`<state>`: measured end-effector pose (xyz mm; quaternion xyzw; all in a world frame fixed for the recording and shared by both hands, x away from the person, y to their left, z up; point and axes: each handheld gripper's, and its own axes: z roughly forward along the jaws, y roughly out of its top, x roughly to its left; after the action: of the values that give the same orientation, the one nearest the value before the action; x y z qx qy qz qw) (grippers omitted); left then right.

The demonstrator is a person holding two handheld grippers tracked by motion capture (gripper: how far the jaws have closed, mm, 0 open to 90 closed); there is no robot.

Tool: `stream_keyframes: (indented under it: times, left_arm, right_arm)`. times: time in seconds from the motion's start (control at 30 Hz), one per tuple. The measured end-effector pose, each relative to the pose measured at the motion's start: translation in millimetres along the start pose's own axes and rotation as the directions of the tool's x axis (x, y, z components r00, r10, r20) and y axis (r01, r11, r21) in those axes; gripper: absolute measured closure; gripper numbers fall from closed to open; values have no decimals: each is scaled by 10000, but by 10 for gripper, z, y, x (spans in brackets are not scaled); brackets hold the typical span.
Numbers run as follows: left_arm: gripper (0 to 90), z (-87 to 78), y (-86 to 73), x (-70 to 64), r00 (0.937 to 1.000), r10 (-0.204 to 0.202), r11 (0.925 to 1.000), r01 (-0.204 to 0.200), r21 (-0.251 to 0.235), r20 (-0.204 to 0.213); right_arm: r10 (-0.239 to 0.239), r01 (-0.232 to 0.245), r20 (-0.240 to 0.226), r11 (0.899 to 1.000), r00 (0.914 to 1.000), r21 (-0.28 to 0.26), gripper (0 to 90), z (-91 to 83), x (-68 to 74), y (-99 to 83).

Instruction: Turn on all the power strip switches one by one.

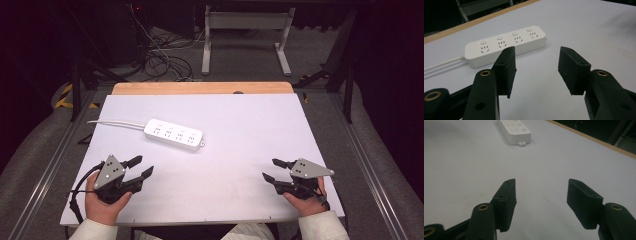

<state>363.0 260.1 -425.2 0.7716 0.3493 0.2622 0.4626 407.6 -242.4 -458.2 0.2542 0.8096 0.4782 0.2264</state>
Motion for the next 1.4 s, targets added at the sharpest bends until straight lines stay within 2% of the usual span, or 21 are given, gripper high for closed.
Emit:
stream_keyframes:
  times: [0.07,0.1,0.2,0.4,0.6,0.8,1.0,1.13,1.2,1.23,1.3,1.37,1.4]
  left_arm:
    - [514,23,37,30,9995,-169,9998,166,91,265]
    - [519,51,81,68,9983,-209,9995,197,230,538]
    - [530,78,125,101,9977,-203,9993,182,331,644]
    - [531,179,262,195,9983,-329,9986,309,430,477]
    - [533,252,359,285,9994,-233,9983,219,541,263]
    - [537,311,399,345,9988,-388,9972,368,656,301]
    - [551,395,441,412,9990,-366,9960,344,827,256]
    - [593,443,471,450,9991,-386,9954,369,889,183]
    - [648,470,486,479,9989,-389,9942,361,1016,257]
    - [678,485,490,493,9992,-371,9943,352,1008,165]
    - [775,512,497,517,9994,-327,9930,313,1136,106]
    - [834,547,497,550,9992,-383,9923,364,1187,134]
    - [857,585,491,576,9984,-558,9907,547,1242,54]
  right_arm:
    - [25,-25,-31,10000,10000,-20,409,2,-4,-1]
    - [31,-31,-42,10000,10000,-21,409,3,-6,-1]
    - [-19,18,-74,10000,10000,-32,409,8,-10,-1]
    - [-1,2,-147,10000,9999,24,409,16,3,1]
    - [-19,19,-149,10000,9999,-8,409,14,2,0]
    - [-26,25,-166,10000,9999,-33,409,18,1,0]
    - [32,-32,-192,10000,9998,4,409,21,5,-1]
    - [47,-46,-218,10000,9998,17,411,23,4,-2]
    - [51,-50,-221,10000,9997,15,411,24,3,-2]
    - [63,-62,-231,10000,9997,21,411,25,2,-3]
    - [61,-61,-242,10000,9997,25,411,28,1,-3]
    - [57,-56,-277,10000,9996,31,411,30,1,-4]
    - [56,-55,-274,10000,9996,33,411,32,1,-5]
